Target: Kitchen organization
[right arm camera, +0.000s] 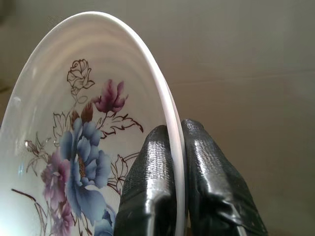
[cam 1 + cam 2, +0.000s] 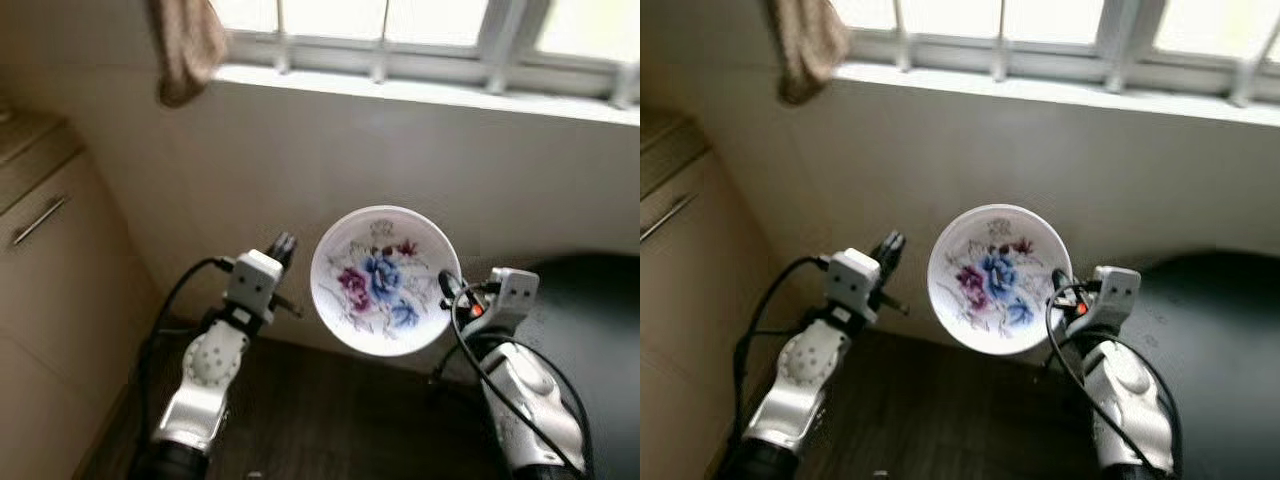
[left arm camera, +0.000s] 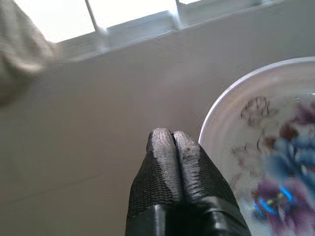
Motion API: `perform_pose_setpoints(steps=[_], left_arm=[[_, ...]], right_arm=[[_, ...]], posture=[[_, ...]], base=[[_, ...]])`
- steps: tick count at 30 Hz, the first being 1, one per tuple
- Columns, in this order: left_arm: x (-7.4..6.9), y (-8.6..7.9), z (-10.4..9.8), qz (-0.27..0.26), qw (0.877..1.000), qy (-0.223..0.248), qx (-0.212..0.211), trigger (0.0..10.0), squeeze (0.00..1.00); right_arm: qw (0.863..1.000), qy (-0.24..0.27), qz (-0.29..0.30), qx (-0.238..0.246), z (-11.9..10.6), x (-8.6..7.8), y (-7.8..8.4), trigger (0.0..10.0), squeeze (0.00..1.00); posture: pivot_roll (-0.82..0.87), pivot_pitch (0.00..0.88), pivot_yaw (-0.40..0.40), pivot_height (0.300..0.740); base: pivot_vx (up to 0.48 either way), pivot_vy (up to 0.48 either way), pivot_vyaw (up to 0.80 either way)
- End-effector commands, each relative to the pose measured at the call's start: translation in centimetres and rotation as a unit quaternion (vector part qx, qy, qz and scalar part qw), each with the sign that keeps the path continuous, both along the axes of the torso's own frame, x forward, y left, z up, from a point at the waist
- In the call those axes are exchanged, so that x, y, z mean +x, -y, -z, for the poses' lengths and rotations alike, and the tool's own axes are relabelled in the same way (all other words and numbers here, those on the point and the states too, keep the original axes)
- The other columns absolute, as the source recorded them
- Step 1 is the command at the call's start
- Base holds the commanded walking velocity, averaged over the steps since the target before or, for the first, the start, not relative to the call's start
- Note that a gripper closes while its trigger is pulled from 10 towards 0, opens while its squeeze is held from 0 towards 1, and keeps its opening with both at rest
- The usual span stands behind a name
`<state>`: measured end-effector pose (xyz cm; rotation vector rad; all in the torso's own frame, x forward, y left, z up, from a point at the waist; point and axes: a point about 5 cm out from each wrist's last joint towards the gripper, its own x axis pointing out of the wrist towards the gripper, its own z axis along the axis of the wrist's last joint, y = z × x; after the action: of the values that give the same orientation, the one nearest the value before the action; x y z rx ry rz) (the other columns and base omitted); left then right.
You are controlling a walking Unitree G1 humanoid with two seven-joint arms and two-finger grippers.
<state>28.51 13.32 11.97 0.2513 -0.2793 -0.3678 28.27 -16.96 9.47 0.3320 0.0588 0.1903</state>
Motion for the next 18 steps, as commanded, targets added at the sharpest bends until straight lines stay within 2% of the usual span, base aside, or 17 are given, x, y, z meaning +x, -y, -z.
perform_pose_setpoints(steps=[1,18], left_arm=[[-0.02,0.80,0.06,0.012,1.000,-0.003,0.001,10.0,0.00],[-0.01,0.79,0.13,0.011,1.000,-0.008,0.002,10.0,0.00]], right_arm=[[1.000,0.012,0.015,-0.010,-0.37,-0.02,0.90,0.0,0.00],[0.999,0.017,0.015,-0.030,-0.37,0.01,0.73,0.0,0.00]], posture=[[0.10,0.000,-0.052,0.740],[0.10,0.000,-0.053,0.740]], base=[[0.000,0.000,0.80],[0.000,0.000,0.80]])
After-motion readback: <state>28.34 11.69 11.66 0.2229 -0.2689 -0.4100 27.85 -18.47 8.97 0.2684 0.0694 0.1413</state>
